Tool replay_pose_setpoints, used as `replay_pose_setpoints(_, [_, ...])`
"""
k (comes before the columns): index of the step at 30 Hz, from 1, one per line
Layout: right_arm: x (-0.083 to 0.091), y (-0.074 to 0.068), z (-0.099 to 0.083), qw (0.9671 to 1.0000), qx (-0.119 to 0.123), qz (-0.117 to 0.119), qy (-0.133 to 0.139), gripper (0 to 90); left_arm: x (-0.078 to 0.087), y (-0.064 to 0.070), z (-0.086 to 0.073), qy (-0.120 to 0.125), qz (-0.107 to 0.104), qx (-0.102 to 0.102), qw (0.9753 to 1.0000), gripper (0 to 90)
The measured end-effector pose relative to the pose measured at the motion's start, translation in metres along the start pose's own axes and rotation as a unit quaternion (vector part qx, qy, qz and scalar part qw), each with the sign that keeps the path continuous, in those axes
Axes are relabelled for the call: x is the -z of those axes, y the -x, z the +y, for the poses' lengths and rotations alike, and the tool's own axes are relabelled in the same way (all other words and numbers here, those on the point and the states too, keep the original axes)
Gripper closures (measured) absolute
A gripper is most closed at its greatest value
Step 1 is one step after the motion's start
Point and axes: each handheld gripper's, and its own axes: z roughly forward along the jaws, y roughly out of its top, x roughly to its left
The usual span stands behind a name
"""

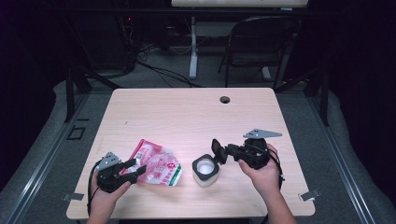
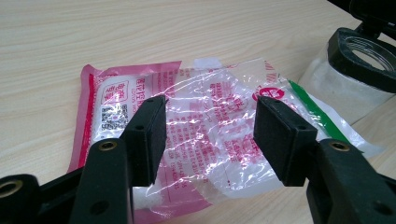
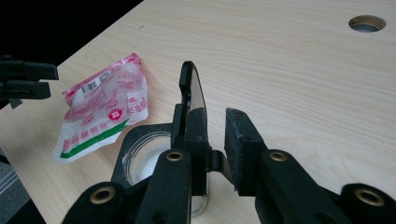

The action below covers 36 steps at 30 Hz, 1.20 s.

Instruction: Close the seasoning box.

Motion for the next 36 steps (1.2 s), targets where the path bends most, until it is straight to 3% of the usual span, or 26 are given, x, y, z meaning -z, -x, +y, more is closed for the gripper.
replay_pose_setpoints(36, [-0.01,-0.014,-0.002,0.9997,0.015,0.013,-0.014,79.0,-0.001,0.0,0.0,-0.001,0.0,0.0,1.0,44.2])
